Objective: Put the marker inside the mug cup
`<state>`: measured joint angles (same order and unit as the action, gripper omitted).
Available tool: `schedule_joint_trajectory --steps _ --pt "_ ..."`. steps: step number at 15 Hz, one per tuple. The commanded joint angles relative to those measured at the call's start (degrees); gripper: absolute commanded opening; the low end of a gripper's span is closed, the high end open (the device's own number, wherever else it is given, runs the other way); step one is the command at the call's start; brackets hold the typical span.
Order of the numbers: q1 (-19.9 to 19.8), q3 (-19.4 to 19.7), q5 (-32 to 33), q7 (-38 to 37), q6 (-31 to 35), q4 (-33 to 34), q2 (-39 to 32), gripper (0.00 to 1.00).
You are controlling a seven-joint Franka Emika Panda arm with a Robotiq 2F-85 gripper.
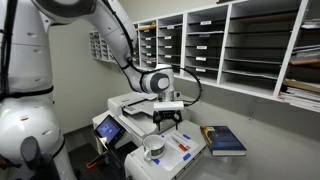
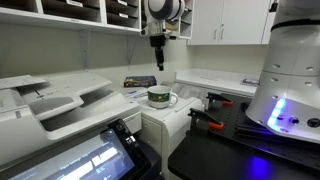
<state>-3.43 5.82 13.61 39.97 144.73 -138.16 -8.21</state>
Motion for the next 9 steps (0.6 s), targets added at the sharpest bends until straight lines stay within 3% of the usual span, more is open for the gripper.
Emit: schedule_joint_trajectory --steps 1,9 --pt "-3.13 -3.28 -1.94 9.90 2.59 7.21 -9.16 1.00" --pt "-8.03 -9.18 -0.59 17.83 3.95 20.11 -23.42 1.00"
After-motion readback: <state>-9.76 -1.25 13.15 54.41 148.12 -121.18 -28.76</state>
